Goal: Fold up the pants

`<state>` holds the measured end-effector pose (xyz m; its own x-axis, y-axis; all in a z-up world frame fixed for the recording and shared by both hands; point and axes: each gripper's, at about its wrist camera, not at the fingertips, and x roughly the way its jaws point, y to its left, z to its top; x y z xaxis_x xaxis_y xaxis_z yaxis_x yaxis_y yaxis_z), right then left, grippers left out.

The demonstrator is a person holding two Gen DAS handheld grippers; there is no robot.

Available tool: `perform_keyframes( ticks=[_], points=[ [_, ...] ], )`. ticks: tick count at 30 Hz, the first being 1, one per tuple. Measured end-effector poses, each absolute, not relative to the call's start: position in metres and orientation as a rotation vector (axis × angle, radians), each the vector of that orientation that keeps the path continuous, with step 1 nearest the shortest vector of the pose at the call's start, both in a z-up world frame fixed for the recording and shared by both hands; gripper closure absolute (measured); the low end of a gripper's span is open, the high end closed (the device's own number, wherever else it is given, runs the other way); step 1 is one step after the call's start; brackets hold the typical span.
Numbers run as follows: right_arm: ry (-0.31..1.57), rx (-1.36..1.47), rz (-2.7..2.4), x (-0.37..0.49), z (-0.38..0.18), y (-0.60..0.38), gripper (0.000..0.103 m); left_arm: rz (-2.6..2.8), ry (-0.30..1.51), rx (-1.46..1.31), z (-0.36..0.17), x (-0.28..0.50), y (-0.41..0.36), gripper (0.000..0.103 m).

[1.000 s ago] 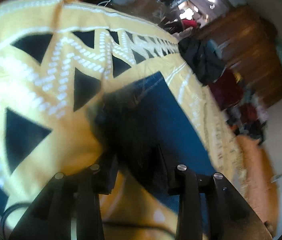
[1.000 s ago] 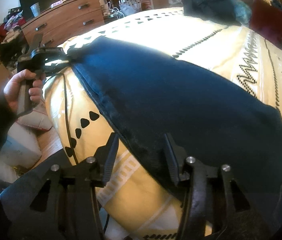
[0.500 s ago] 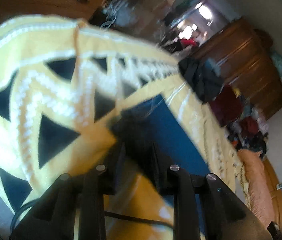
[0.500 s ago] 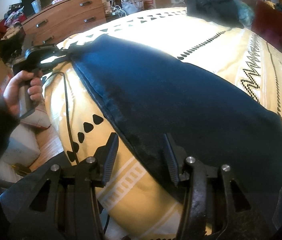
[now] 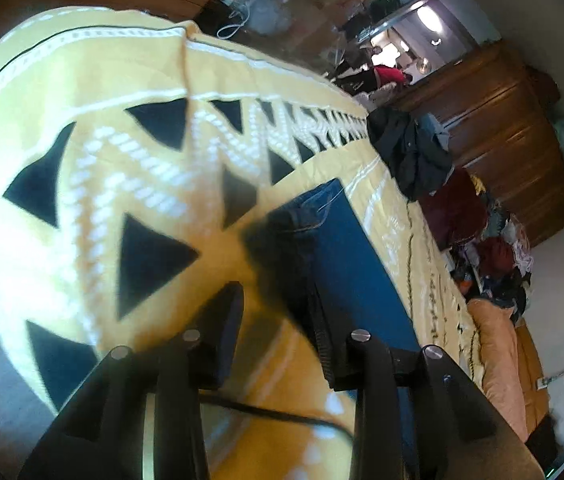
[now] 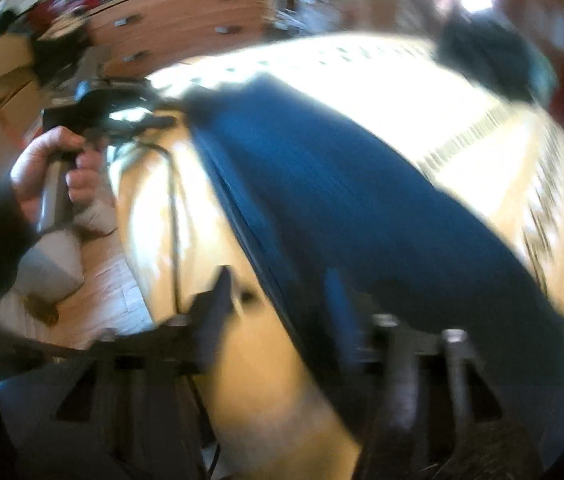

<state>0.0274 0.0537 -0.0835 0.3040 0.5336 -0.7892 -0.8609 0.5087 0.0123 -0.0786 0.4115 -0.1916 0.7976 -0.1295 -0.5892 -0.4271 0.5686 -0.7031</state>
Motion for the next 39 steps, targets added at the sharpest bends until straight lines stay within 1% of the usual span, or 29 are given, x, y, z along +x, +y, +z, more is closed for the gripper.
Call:
perform_keyframes(
  ticks=[1,4,9,10,11,12,13,15,16,17,18,19,20,22,24,25,26,27,30,32,39],
  points=[
    [0.814,-0.473,0.986,0.030,-0.083,0.067,0.077,0.186,0.653,-0.966,-0.193,-0.080,0.412,0.069],
    [0.776,-0.536,1.056,0.041,-0.088,0.124,0.076,0.185,0.643,-0.985,-0.194,-0.091,0.419,0.069],
    [0.779,-0.644,1.101,0.045,-0.112,0.182,0.075,0.183,0.629,-1.017,-0.196,-0.101,0.432,0.069],
    [0.777,-0.663,1.102,0.044,-0.117,0.189,0.070,0.177,0.632,-1.016,-0.196,-0.101,0.432,0.069],
    [0.767,-0.674,1.097,0.044,-0.119,0.193,0.058,0.170,0.636,-1.015,-0.196,-0.100,0.431,0.069],
    [0.749,-0.685,1.084,0.044,-0.122,0.199,0.053,0.157,0.647,-1.014,-0.196,-0.099,0.430,0.069],
    [0.742,-0.689,1.079,0.043,-0.123,0.200,0.051,0.144,0.652,-1.018,-0.196,-0.098,0.428,0.069],
    [0.736,-0.702,1.070,0.044,-0.130,0.210,0.051,0.122,0.659,-1.019,-0.197,-0.095,0.424,0.069],
    [0.727,-0.711,1.070,0.044,-0.133,0.214,0.052,0.113,0.662,-1.016,-0.197,-0.094,0.422,0.067],
    [0.727,-0.723,1.064,0.045,-0.134,0.217,0.054,0.106,0.667,-1.015,-0.198,-0.092,0.421,0.063],
    [0.739,-0.719,1.053,0.050,-0.134,0.220,0.061,0.100,0.669,-1.020,-0.199,-0.091,0.420,0.062],
    [0.752,-0.704,1.042,0.054,-0.131,0.218,0.093,0.091,0.669,-1.030,-0.200,-0.090,0.421,0.061],
    [0.777,-0.666,1.033,0.059,-0.125,0.218,0.096,0.083,0.668,-1.036,-0.199,-0.090,0.421,0.060],
    [0.800,-0.561,1.056,0.068,-0.108,0.208,0.096,0.048,0.651,-1.055,-0.197,-0.087,0.421,0.057],
    [0.799,-0.518,1.068,0.070,-0.098,0.202,0.096,0.010,0.643,-1.070,-0.195,-0.082,0.419,0.056],
    [0.806,-0.498,1.074,0.071,-0.095,0.199,0.096,-0.012,0.635,-1.084,-0.194,-0.079,0.417,0.053],
    [0.809,-0.487,1.080,0.071,-0.092,0.198,0.096,-0.016,0.632,-1.099,-0.195,-0.077,0.416,0.046],
    [0.809,-0.483,1.081,0.071,-0.092,0.200,0.096,-0.013,0.626,-1.106,-0.194,-0.073,0.414,0.044],
    [0.810,-0.480,1.081,0.067,-0.091,0.201,0.096,-0.025,0.594,-1.136,-0.192,-0.061,0.413,0.044],
    [0.817,-0.487,1.080,0.067,-0.094,0.210,0.096,-0.017,0.587,-1.156,-0.194,-0.052,0.414,0.042],
    [0.822,-0.457,1.080,0.071,-0.092,0.208,0.095,-0.004,0.550,-1.224,-0.199,-0.031,0.418,0.042]
  ],
)
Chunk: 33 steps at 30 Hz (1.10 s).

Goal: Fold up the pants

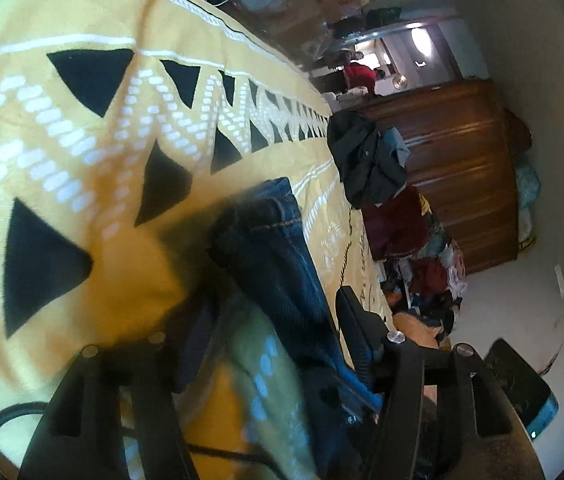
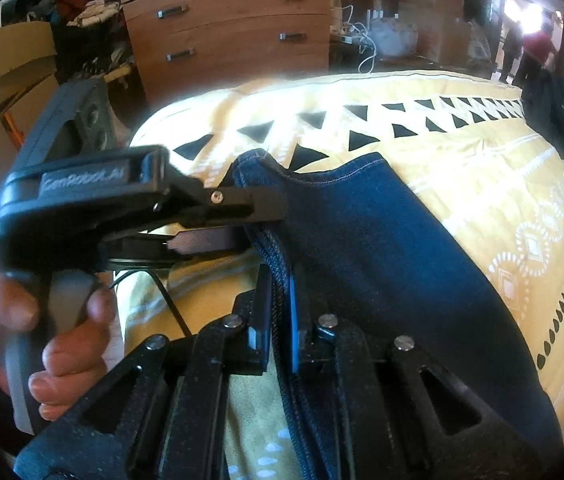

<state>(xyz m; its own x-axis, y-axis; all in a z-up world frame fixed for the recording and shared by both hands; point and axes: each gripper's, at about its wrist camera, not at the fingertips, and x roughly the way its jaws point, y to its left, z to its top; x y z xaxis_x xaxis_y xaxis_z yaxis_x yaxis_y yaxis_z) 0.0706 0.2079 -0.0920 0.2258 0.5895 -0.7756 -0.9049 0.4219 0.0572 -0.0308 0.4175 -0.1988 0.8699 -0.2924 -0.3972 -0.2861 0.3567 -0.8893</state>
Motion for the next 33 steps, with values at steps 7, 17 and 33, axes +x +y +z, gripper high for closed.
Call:
perform_keyframes(
  ticks=[7,17,33],
  points=[
    [0.828,-0.460,1.073,0.070,-0.098,0.210,0.095,0.084,0.546,-1.121,-0.183,-0.021,0.418,0.070],
    [0.845,-0.508,1.085,0.064,-0.118,0.217,0.088,0.183,0.598,-1.069,-0.202,-0.020,0.424,0.065],
    [0.835,-0.364,1.065,0.059,-0.086,0.164,0.079,0.248,0.574,-0.906,-0.171,-0.002,0.409,0.084]
  ],
)
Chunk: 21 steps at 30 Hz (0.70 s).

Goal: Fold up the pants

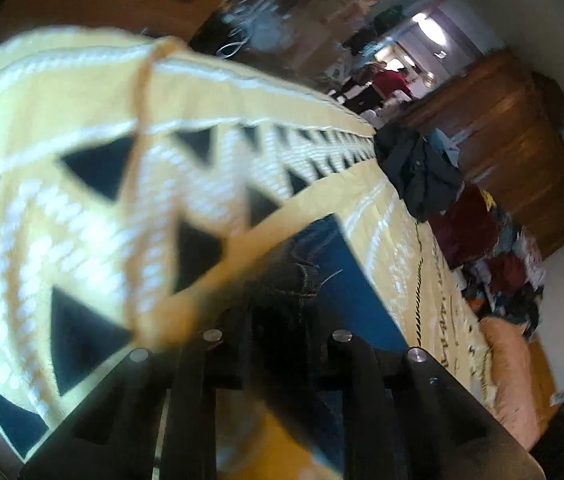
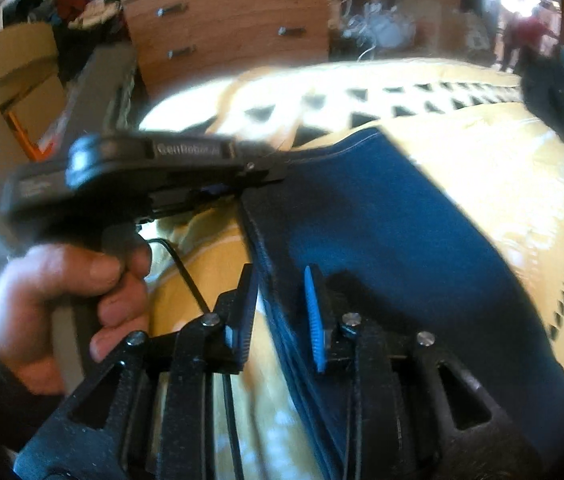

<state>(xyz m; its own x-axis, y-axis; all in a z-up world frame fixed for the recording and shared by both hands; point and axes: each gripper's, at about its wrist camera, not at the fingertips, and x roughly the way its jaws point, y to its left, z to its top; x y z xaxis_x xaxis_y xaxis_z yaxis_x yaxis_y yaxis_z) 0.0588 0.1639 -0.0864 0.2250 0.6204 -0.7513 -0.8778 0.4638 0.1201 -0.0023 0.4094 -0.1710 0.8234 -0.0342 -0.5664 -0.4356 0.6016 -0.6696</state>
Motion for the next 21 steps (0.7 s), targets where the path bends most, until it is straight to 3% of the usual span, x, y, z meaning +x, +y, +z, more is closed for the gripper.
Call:
perform_keyframes(
  ticks=[10,17,21],
  points=[
    [0.907,0.023,0.600,0.052,-0.067,-0.096,0.077,-0.179,0.553,-0.500,-0.069,0.054,0.224,0.084],
    [0.927,0.229,0.303,0.033,-0.084,-0.254,0.077,-0.477,0.612,-0.369,-0.068,0.081,0.040,0.084],
    [0.924,0.290,0.223,0.022,-0.093,-0.309,0.077,-0.671,0.677,-0.237,-0.104,0.062,-0.067,0.084]
  ],
)
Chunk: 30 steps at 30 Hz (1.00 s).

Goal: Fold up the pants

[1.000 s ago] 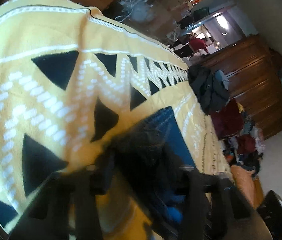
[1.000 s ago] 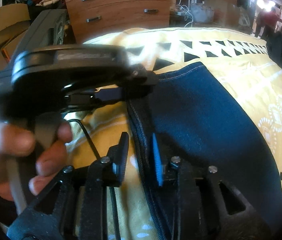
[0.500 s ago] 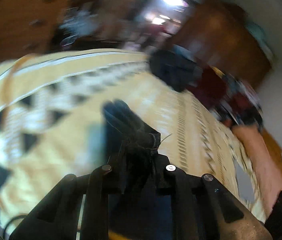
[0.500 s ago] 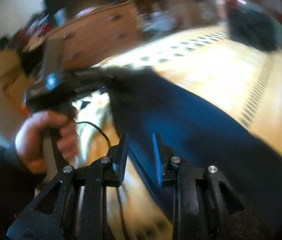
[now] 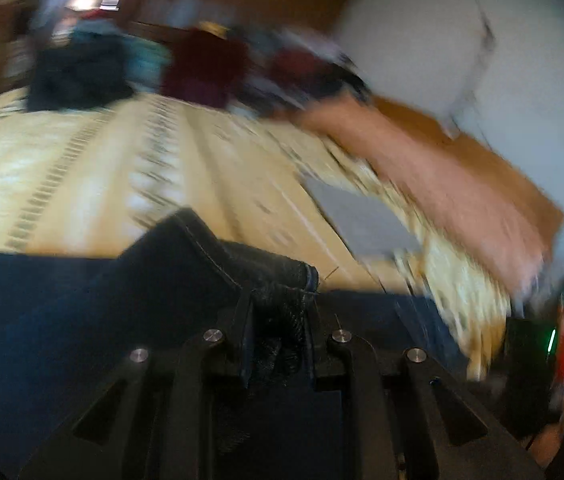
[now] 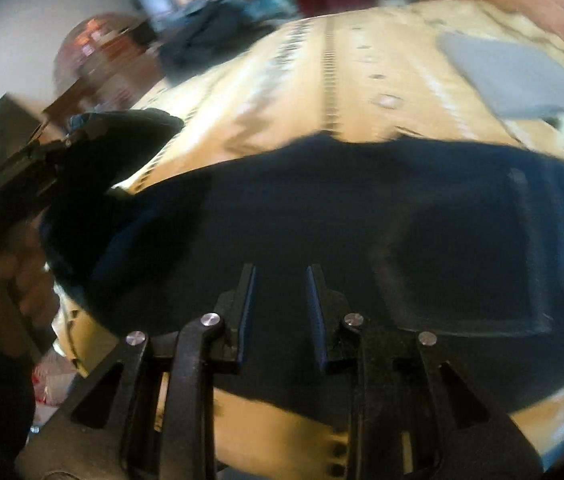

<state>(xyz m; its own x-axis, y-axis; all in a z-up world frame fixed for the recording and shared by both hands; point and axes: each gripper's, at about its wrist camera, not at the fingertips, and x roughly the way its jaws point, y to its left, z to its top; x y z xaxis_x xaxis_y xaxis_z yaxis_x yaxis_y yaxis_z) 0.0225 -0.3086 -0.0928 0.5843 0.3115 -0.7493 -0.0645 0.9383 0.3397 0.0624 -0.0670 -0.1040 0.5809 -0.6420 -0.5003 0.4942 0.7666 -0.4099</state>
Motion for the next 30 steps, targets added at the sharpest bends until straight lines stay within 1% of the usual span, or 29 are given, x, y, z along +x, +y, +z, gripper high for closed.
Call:
perform_keyframes(
  ticks=[2,4,5,6,7,8,9,10,11,14,18,20,24,28,29,30],
  points=[
    [0.931,0.321,0.204,0.016,-0.102,-0.334,0.077,-0.743,0.795,-0.153,-0.143,0.050,-0.108,0.083],
    [0.942,0.343,0.202,0.014,-0.108,-0.346,0.077,-0.713,0.934,-0.041,-0.189,0.041,-0.131,0.084],
    [0.946,0.351,0.206,0.013,-0.110,-0.350,0.077,-0.717,0.896,-0.045,-0.191,0.036,-0.128,0.084],
    [0.951,0.356,0.214,0.013,-0.111,-0.354,0.077,-0.713,0.895,-0.057,-0.187,0.036,-0.126,0.083],
    [0.952,0.360,0.220,0.012,-0.110,-0.354,0.076,-0.712,0.912,-0.064,-0.183,0.038,-0.125,0.077],
    [0.949,0.371,0.228,0.014,-0.109,-0.357,0.073,-0.712,0.923,-0.061,-0.176,0.040,-0.123,0.064],
    [0.938,0.391,0.244,0.017,-0.107,-0.359,0.069,-0.703,0.918,-0.051,-0.170,0.040,-0.122,0.060],
    [0.927,0.414,0.257,0.021,-0.103,-0.359,0.060,-0.691,0.901,-0.046,-0.164,0.037,-0.119,0.057],
    [0.914,0.435,0.275,0.024,-0.102,-0.358,0.056,-0.684,0.878,-0.045,-0.154,0.033,-0.113,0.052],
    [0.922,0.529,0.384,0.051,-0.102,-0.353,0.053,-0.683,0.836,-0.053,-0.134,0.023,-0.096,0.042],
    [1.011,0.534,0.491,0.103,-0.113,-0.326,0.052,-0.673,0.809,-0.101,-0.109,0.011,-0.068,0.042],
    [1.057,0.500,0.493,0.122,-0.123,-0.311,0.052,-0.616,0.794,-0.135,-0.101,0.006,-0.039,0.042],
    [1.137,0.473,0.488,0.157,-0.146,-0.288,0.052,-0.428,0.774,-0.213,-0.096,0.012,0.041,0.042],
    [1.168,0.467,0.475,0.162,-0.156,-0.282,0.053,-0.236,0.767,-0.287,-0.103,0.022,0.115,0.042],
    [1.167,0.471,0.469,0.157,-0.156,-0.285,0.058,-0.192,0.766,-0.299,-0.106,0.024,0.129,0.042],
    [1.170,0.471,0.470,0.156,-0.156,-0.285,0.066,-0.168,0.768,-0.314,-0.109,0.026,0.139,0.042]
  ],
)
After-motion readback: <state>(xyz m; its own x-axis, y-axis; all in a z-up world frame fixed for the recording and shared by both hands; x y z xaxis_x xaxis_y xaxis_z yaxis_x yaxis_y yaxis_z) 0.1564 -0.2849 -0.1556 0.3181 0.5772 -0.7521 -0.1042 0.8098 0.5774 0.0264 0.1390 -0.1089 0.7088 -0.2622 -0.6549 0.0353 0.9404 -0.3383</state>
